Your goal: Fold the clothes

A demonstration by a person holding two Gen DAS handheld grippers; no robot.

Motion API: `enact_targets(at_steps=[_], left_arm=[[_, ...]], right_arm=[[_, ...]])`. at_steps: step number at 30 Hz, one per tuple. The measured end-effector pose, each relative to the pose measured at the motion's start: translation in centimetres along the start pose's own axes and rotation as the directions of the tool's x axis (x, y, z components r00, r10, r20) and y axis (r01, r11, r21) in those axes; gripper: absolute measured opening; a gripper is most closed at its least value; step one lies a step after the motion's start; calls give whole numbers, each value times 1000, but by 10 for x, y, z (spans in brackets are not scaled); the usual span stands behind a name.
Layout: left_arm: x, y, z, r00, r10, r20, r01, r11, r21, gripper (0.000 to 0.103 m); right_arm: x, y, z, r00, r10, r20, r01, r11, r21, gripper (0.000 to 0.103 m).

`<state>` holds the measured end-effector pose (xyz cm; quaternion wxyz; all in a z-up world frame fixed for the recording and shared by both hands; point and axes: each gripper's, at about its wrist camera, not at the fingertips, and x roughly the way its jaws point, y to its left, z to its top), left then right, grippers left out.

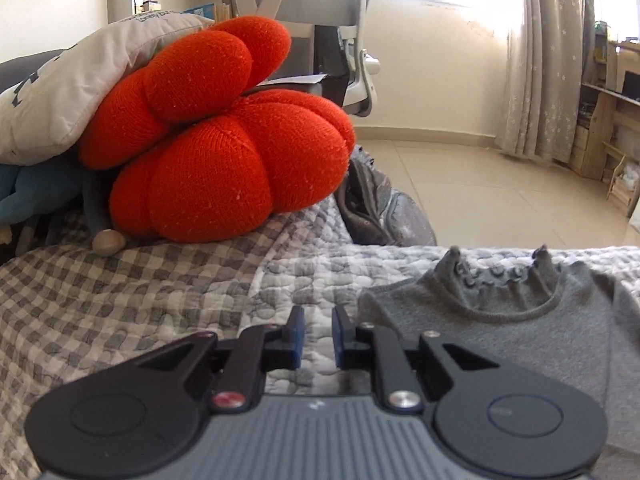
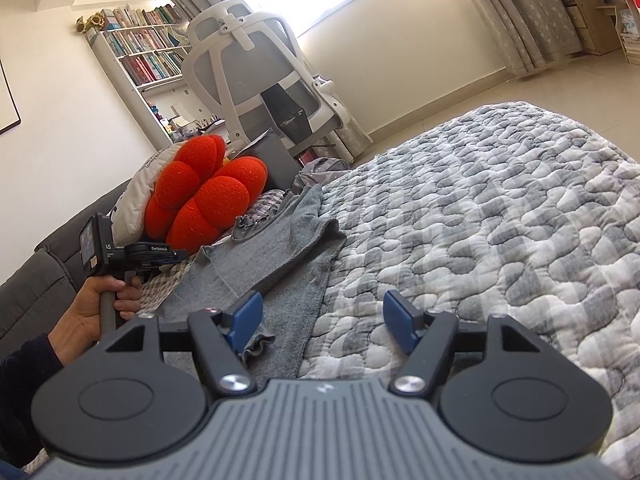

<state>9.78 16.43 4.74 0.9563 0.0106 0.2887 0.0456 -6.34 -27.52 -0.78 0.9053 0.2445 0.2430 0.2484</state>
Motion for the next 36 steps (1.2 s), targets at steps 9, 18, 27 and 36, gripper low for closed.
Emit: enact_targets(at_steps=[9, 18, 27, 36], left_arm=[[41, -18, -10, 991, 116, -71, -113, 993, 39, 40], [27, -2, -4, 992, 117, -43, -118, 993, -18, 46], [-60, 21, -24, 995, 89, 33, -87, 995, -52, 44], [-129, -20, -77, 994, -70, 84, 61, 992, 109, 46]], right_arm=[[-1, 2, 0, 1000, -6, -1, 6, 1000, -1, 69], [0, 4, 0, 1000, -10, -3, 10, 1000, -5, 69], [1, 8, 0, 999, -35, 1, 35, 999, -15, 69], [29, 60, 37, 999, -40, 6, 40, 979, -200, 48]])
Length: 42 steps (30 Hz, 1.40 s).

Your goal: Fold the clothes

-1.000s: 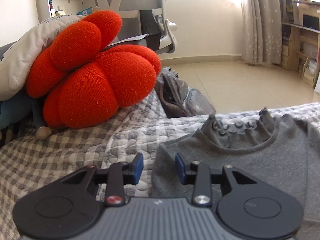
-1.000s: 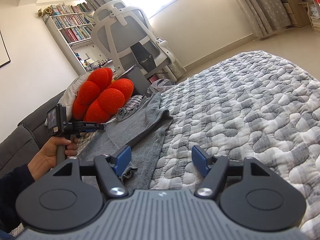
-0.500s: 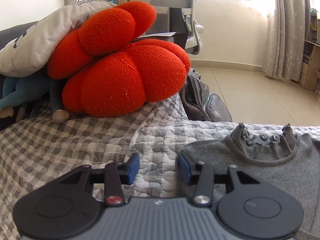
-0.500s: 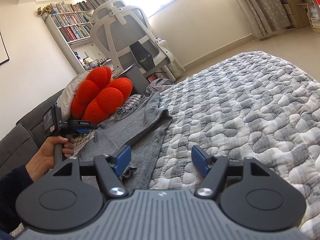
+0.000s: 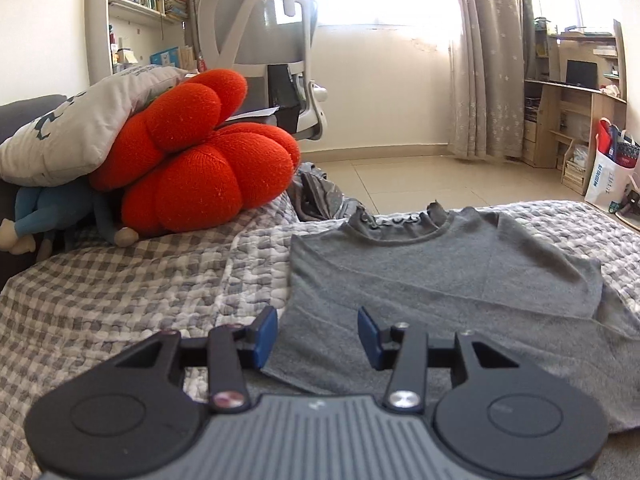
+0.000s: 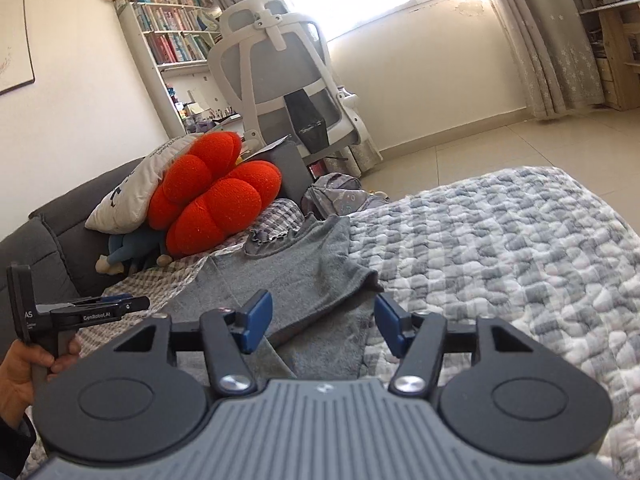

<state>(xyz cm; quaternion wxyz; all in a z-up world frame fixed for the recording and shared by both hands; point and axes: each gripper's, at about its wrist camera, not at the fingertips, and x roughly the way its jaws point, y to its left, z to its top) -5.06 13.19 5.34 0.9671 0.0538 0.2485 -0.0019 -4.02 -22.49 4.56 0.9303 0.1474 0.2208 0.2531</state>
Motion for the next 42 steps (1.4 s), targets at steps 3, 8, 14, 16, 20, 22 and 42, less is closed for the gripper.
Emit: enact_targets(at_steps=[3, 8, 14, 16, 20, 22, 42], left_arm=[[7, -6, -1, 995, -83, -53, 80, 995, -56, 49], [-4, -24, -23, 977, -178, -121, 170, 983, -74, 49], [-13, -32, -48, 983, -132, -132, 136, 990, 24, 50], [-16, -25, -48, 983, -130, -129, 132, 991, 1, 50], [-28, -10, -50, 986, -112, -122, 107, 993, -45, 51], [-36, -5, -54, 986, -120, -115, 114, 992, -55, 51], [-55, 32, -79, 991, -61, -123, 51, 995, -83, 55]], right_arm=[[42, 10, 26, 997, 15, -73, -18, 999, -44, 30], [105, 24, 19, 947, -113, -301, 55, 979, -194, 28], [93, 14, 4, 939, -150, -309, 94, 978, -188, 24], [85, 15, 3, 931, -199, -307, 135, 967, -217, 29], [54, 29, -7, 940, -232, -250, 166, 951, -261, 37], [34, 38, -14, 960, -162, -228, 109, 967, -229, 38], [6, 105, -40, 967, -59, -246, -16, 956, -294, 4]])
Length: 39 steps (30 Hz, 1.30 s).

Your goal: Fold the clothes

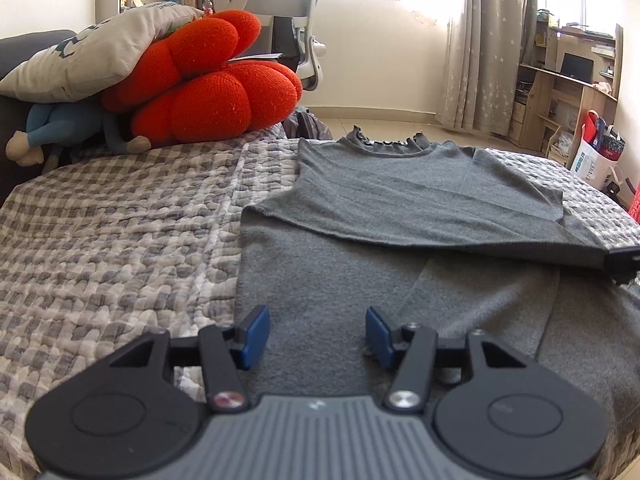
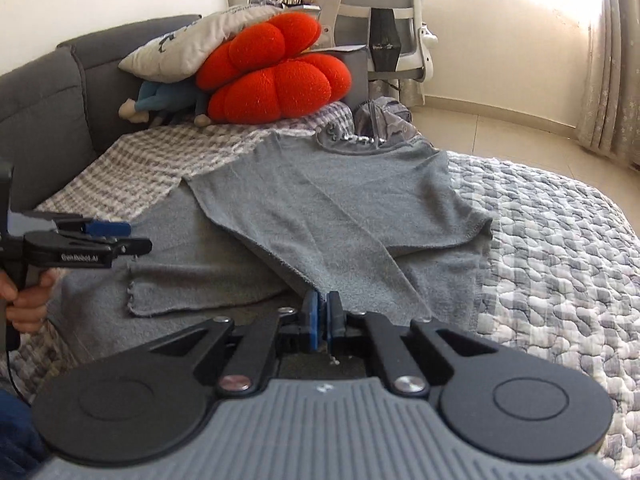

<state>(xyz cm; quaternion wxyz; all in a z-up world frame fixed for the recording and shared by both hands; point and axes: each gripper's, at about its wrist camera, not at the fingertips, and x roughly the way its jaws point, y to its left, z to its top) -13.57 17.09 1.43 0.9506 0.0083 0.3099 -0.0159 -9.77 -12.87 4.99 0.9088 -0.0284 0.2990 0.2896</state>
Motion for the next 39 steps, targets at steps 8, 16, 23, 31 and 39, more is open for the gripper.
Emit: enact_targets(at_steps=[8, 16, 23, 31, 39], left_arm=[[1, 2, 1, 1000, -2, -10, 2, 1000, -6, 56], [-2, 5, 1, 1000, -15, -13, 15, 1000, -18, 56], [-5, 7, 3, 999, -32, -22, 31, 998, -53, 59], [-1, 0, 1, 1000, -4, -24, 3, 1000, -17, 60], [0, 1, 0, 1000, -4, -21, 3, 1000, -13, 60]], right_arm=[[-8, 32, 13, 999, 9, -37, -12, 997, -81, 8], [-7, 13, 3, 992, 113, -56, -114, 993, -16, 41], [0, -36, 1, 998, 59, 1, -58, 978, 201, 58], [17, -15, -16, 998, -9, -57, 12, 999, 53, 26], [1, -21, 0, 998, -67, 1, 67, 997, 41, 4]])
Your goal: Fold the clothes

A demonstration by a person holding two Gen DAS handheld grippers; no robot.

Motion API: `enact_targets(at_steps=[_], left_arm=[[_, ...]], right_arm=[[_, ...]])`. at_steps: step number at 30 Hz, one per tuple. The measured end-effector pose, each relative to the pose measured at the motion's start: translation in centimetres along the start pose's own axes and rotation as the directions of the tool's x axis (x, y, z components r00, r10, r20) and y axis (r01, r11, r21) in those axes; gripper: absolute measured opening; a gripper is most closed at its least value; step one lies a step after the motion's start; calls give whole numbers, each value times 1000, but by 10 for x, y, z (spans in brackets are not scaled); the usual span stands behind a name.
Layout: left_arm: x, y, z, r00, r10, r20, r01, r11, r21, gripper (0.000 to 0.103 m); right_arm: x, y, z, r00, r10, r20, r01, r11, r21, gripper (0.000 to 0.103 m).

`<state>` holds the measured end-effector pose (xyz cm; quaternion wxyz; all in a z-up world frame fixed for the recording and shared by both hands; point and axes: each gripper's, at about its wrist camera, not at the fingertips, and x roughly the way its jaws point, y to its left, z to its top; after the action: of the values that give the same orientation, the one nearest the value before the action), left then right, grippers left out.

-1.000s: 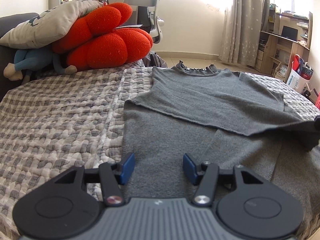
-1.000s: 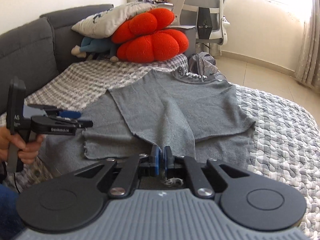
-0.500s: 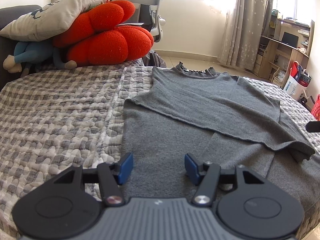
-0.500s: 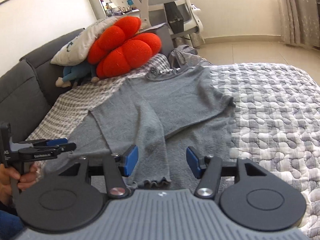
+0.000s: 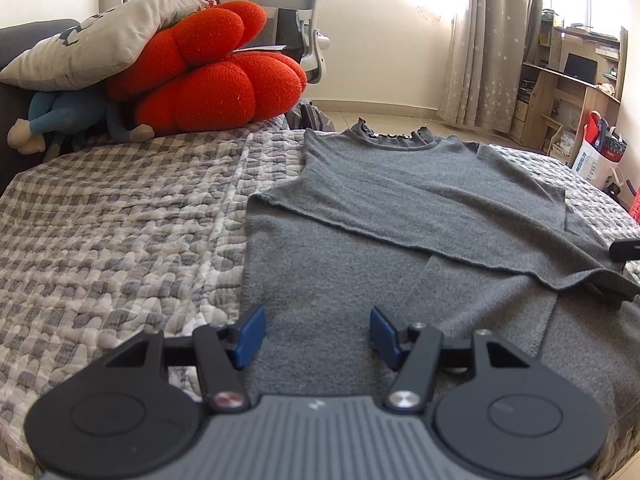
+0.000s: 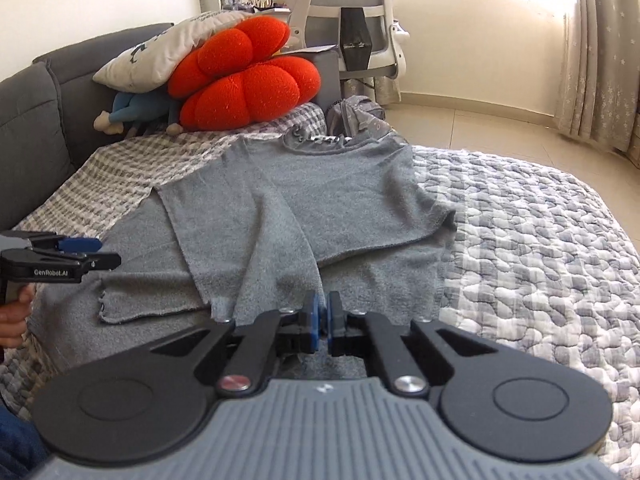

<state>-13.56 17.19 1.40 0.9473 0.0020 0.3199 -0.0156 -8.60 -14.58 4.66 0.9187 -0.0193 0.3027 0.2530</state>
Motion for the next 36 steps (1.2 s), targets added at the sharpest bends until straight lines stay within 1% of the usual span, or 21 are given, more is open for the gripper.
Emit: enact_targets(at_steps=[1, 3, 5, 6, 7, 8, 9, 10, 11, 13, 15, 16, 19, 21, 24, 26, 28, 30, 32, 33, 36], left_arm=[[0, -1, 0, 1000, 4, 2, -4, 1000, 6, 60], [0, -2, 0, 1000, 8, 2, -8, 1000, 6, 61], [1, -2, 0, 1000, 11, 1, -11, 1000, 1, 61], [0, -3, 1, 1000, 12, 1, -12, 1000, 1, 61], [0, -3, 0, 1000, 14, 1, -14, 1000, 3, 61], [-1, -3, 0, 1000, 13, 1, -13, 1000, 4, 61], [-1, -3, 0, 1000, 12, 2, -12, 1000, 5, 61], [-2, -3, 0, 1000, 11, 2, -11, 1000, 5, 61], [-2, -4, 0, 1000, 12, 3, -12, 1000, 9, 61], [-1, -7, -1, 1000, 22, 8, -22, 999, 26, 61], [0, -11, -1, 999, 39, 12, -40, 998, 44, 62], [0, -12, 0, 999, 45, 13, -45, 998, 46, 62], [-1, -12, 0, 999, 50, 13, -50, 998, 47, 62], [-3, -10, -1, 999, 46, 15, -47, 998, 47, 62], [-10, -11, 0, 998, 46, 35, -48, 997, 62, 62], [-16, -14, 2, 997, 33, 66, -38, 997, 72, 62], [-18, -22, 5, 997, 16, 78, -23, 996, 83, 63], [-14, -32, 7, 997, 12, 73, -20, 995, 101, 63], [-7, -46, 6, 998, 23, 65, -32, 990, 135, 63], [-3, -51, 5, 997, 38, 60, -47, 987, 155, 63], [1, -58, 0, 995, 75, 60, -85, 977, 196, 65]], right_arm=[[-4, -2, 2, 1000, -2, 14, 2, 1000, 6, 4], [-5, 0, 6, 1000, -21, 12, 21, 1000, -23, 4], [2, -2, 6, 998, -56, -24, 55, 998, -36, 6], [10, -3, 5, 995, -82, -60, 80, 996, -39, 6], [15, -6, 4, 990, -119, -74, 116, 992, -39, 6], [18, -6, 3, 986, -147, -75, 144, 988, -48, 6], [18, -6, 2, 983, -177, -51, 173, 983, -68, 8], [17, -5, 3, 982, -185, -24, 183, 981, -70, 10], [16, -2, 6, 986, -168, -2, 167, 983, -70, 14], [15, 6, 13, 992, -117, 36, 120, 989, -82, 14], [25, 17, 19, 999, -37, 28, 40, 993, -108, 14], [33, 21, 20, 1000, -13, 7, 13, 993, -118, 14], [61, 28, 15, 996, -12, -85, 2, 993, -121, 14], [60, 28, 10, 998, -18, -68, 9, 993, -121, 14], [52, 24, 10, 996, -15, -83, 6, 994, -110, 15], [49, 22, 14, 998, -16, -58, 10, 995, -100, 15], [46, 21, 19, 999, -17, -33, 14, 996, -90, 15], [51, 24, 19, 999, 23, -41, -26, 996, -81, 16], [62, 29, 14, 996, 23, -82, -31, 995, -95, 19], [62, 31, 11, 998, 15, -66, -22, 995, -100, 20], [55, 28, 7, 998, 15, -67, -22, 995, -98, 21]])
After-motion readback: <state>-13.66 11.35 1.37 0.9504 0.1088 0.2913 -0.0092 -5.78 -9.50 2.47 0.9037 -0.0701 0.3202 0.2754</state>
